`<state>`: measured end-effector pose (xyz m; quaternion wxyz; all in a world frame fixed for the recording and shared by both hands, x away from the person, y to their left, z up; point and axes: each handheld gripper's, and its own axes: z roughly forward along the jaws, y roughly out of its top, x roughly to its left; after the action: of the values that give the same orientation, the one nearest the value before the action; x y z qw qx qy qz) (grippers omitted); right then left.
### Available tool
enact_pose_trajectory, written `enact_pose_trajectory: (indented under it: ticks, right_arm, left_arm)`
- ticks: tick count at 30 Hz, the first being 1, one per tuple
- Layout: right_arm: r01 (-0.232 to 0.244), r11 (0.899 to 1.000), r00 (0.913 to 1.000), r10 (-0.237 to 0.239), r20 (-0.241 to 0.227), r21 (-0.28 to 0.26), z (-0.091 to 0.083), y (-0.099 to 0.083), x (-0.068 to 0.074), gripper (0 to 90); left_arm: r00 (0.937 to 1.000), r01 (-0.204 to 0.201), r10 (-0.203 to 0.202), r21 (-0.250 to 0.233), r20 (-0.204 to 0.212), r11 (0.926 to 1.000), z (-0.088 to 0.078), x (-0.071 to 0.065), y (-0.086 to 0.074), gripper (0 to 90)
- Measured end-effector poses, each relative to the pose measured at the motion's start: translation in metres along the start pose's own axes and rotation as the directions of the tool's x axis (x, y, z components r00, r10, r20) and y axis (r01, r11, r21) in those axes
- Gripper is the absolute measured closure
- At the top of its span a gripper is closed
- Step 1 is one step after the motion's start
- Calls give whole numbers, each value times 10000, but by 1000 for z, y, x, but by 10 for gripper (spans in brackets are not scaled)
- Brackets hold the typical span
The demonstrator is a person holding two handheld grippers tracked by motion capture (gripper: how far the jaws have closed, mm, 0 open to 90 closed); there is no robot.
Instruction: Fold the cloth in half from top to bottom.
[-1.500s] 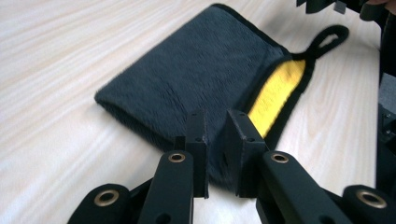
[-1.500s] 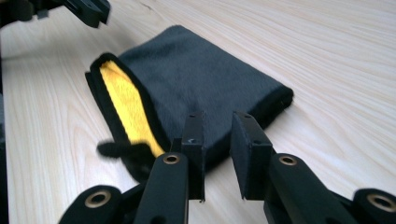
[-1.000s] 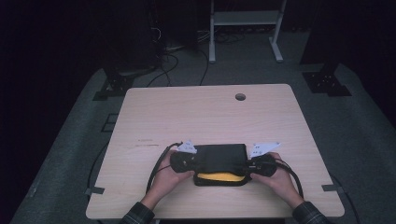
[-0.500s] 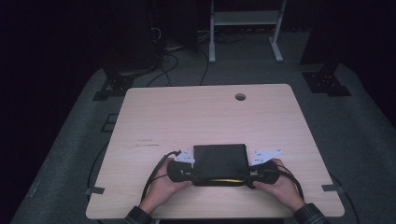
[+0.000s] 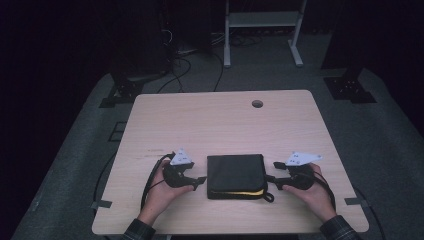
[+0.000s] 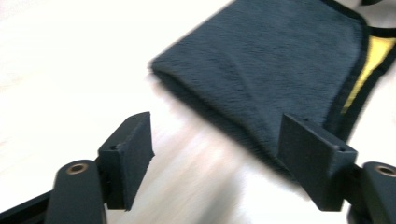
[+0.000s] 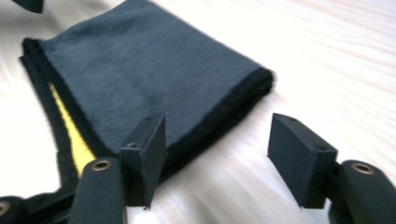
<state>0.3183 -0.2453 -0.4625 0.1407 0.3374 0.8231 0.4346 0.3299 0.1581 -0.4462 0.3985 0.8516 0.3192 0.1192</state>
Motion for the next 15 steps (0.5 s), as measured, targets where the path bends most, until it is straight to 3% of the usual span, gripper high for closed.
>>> enact_pose_trajectory:
  ticks: [7, 8, 15]
  right_arm:
    - [-287, 9990, 9988, 300, 392, -335, -10, -3, -10, 283]
    - [-304, 9993, 9970, 319, 707, -210, -14, -6, -13, 263]
    - [-710, 9974, 9918, 695, 1068, 102, -27, -21, -23, 228]
  left_arm:
    - [9979, 246, -254, -148, -604, 9996, -17, 13, -11, 134]
    - [9966, 286, -294, -107, -774, 9995, -19, 16, -14, 118]
    - [9901, 518, -473, 312, -1322, 9982, -33, 29, -38, 92]
